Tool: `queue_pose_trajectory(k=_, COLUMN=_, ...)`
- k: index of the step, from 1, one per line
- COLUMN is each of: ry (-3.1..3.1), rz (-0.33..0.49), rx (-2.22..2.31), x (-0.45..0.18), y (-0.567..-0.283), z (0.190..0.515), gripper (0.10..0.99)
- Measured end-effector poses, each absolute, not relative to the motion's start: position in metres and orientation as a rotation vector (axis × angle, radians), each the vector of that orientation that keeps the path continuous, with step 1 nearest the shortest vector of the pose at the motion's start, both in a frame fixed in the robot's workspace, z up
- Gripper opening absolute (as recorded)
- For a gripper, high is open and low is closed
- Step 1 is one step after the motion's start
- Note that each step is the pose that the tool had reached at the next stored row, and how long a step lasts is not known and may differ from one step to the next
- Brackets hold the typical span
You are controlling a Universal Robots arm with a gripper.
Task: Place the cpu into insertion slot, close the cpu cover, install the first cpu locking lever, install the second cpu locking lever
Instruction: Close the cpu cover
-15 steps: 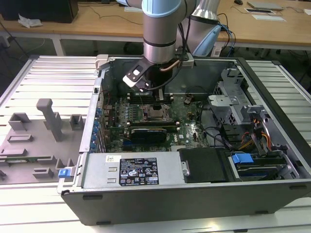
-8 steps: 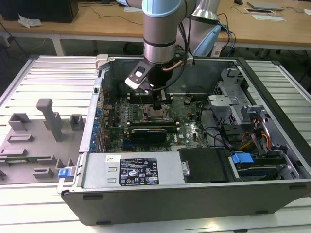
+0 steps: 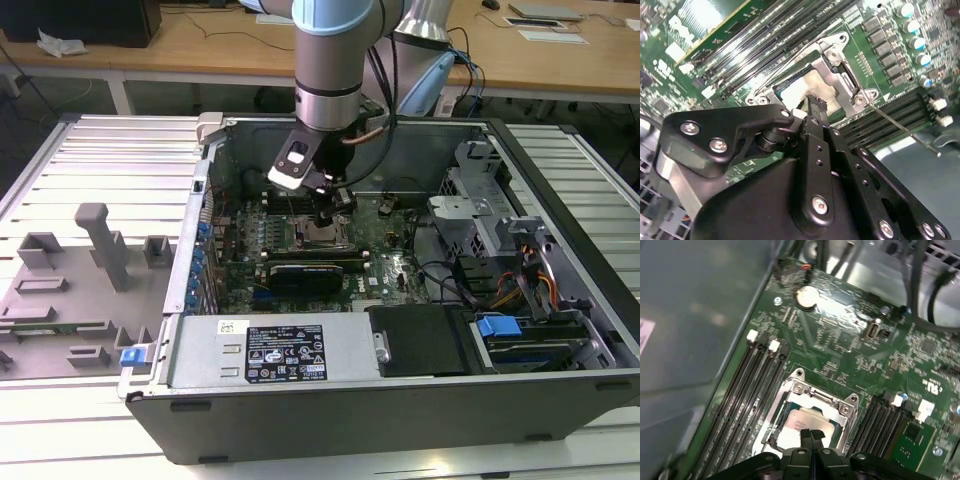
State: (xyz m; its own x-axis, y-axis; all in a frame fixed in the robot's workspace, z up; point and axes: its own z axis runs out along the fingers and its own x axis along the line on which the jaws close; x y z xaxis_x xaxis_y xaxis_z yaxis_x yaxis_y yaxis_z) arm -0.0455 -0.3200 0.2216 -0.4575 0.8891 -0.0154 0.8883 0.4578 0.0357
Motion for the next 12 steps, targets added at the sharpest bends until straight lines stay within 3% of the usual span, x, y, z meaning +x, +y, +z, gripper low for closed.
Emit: queue_pose_trajectory(k=12, ry=2.903, rz=0.025, rx=1.107, x=-0.0456, y=-0.32, z=0.2209, gripper=0.106)
